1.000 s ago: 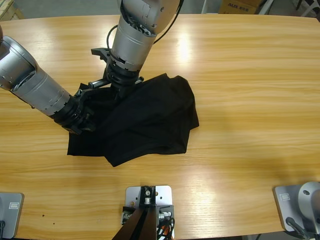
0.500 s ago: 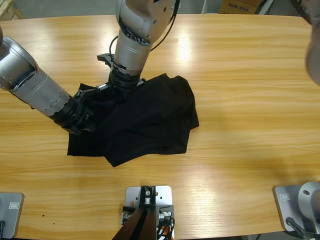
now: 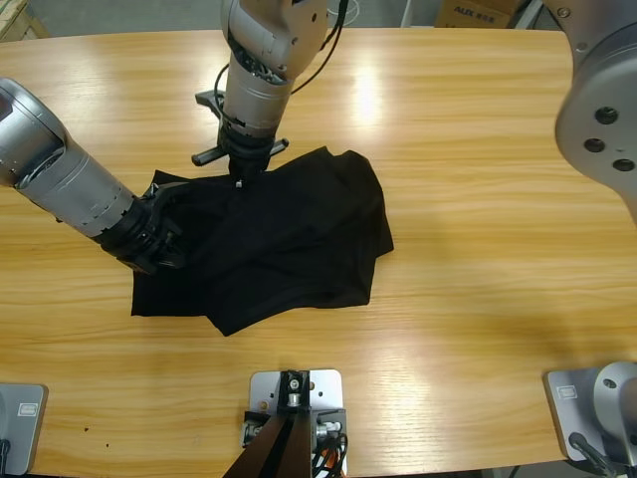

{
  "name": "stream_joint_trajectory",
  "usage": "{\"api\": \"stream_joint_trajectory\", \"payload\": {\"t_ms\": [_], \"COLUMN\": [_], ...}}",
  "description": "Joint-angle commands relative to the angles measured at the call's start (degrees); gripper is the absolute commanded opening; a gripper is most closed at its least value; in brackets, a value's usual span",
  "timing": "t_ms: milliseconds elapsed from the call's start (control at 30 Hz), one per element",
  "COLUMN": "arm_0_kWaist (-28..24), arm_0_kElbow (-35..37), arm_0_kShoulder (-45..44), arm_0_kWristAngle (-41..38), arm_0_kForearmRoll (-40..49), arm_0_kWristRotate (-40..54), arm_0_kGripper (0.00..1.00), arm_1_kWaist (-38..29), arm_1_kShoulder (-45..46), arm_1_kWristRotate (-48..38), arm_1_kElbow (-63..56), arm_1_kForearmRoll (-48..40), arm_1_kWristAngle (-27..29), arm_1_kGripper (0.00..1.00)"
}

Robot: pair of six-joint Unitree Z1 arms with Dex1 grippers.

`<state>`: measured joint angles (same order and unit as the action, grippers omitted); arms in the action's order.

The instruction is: Fold clothes

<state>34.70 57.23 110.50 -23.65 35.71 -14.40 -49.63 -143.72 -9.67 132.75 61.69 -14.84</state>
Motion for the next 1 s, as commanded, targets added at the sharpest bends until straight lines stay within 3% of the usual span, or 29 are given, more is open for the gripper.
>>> {"api": "stream_joint_trajectory", "payload": {"t_ms": [33, 200, 467, 1000], "arm_0_kWaist": [-0.4, -0.5, -0.6, -0.9], "arm_0_kElbow": [-2.1, -1.0, -0.9, -0.7], "arm_0_kShoulder": [-0.1, 1.6, 1.7, 1.9], "arm_0_kWristAngle": [1.2, 1.3, 1.4, 1.6], "arm_0_kForearmRoll": [-0.7, -2.8, -3.0, -3.0], "arm_0_kWristRotate": [0.9, 0.3, 0.0, -0.5], "arm_0_kGripper": [0.000, 0.000, 0.000, 0.000], "arm_1_kWaist": [6.5, 5.9, -0.5, -0.6], "arm_1_kShoulder": [-0.7, 10.7, 4.0, 1.2], "arm_1_kWristRotate": [0.1, 1.9, 0.4, 0.8], "arm_1_kElbow": [9.8, 0.6, -4.3, -5.6], "arm_1_kForearmRoll": [9.3, 11.9, 7.1, 9.8], "arm_1_kWristAngle": [3.6, 0.9, -3.0, -2.9], "arm_1_kGripper": [0.000, 0.000, 0.000, 0.000]}}
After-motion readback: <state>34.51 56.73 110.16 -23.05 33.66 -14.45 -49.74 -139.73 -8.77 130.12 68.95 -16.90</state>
